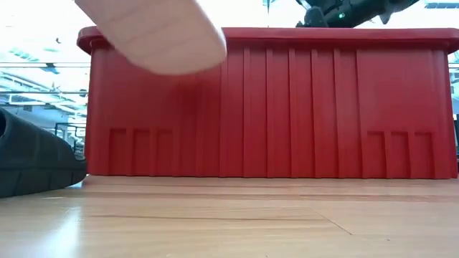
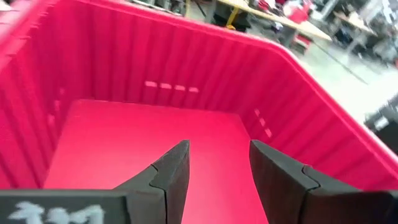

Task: Pick and place slides into bin
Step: Put the pink slide into the red organizer bin

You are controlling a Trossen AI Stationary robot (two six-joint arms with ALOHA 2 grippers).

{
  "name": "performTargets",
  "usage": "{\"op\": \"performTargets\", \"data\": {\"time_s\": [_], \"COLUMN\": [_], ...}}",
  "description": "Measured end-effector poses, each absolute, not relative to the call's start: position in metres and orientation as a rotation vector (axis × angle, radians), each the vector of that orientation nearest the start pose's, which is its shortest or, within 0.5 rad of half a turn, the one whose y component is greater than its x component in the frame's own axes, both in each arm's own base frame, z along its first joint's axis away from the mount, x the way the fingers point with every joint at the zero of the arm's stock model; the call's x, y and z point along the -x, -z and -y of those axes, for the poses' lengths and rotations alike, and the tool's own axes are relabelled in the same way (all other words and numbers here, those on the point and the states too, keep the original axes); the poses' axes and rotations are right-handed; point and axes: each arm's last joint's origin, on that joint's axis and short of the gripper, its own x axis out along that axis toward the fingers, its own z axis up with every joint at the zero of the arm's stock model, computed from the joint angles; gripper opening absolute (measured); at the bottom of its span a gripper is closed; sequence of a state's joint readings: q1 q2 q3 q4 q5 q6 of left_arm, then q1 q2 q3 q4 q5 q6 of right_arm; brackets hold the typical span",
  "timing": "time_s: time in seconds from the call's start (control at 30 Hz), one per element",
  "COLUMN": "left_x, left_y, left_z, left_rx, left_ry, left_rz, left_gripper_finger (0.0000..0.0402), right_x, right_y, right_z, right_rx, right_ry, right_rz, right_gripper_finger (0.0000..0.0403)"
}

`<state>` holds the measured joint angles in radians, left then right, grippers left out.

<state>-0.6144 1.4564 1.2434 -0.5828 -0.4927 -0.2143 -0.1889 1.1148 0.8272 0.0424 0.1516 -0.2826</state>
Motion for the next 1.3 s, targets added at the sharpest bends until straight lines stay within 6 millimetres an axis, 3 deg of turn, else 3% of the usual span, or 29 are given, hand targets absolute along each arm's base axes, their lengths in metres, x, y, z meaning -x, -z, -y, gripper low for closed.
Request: {"op": "performTargets", "data": {"time_s": [0.43,0.8,1.3], "left_x": [-0.234,-0.228,-0.218], "left_y": [-0.344,-0.366,-0.404], "left_z": [0.140,0.106,0.071], "left_rx": [-0.188,-0.142,-0.176], "left_ry": [0.046,0.020,0.013], "left_rz": [-0.586,-0.521,-0.387], "left_gripper_finger": [0.0001,0.0001,0.0000], "right_x": [-0.249,-0.242,-0.240], "right_y": [-0.312,-0.326,-0.335], "right_z": [0.013,-0.016,-0.038], "right_rx": [0.407,0.496,0.506], "right_ry": [0.150,0.050,0.013], "right_rz": [-0.215,-0.094,0.009], "right_gripper_finger": [0.0155,0.0155,0.0155]}}
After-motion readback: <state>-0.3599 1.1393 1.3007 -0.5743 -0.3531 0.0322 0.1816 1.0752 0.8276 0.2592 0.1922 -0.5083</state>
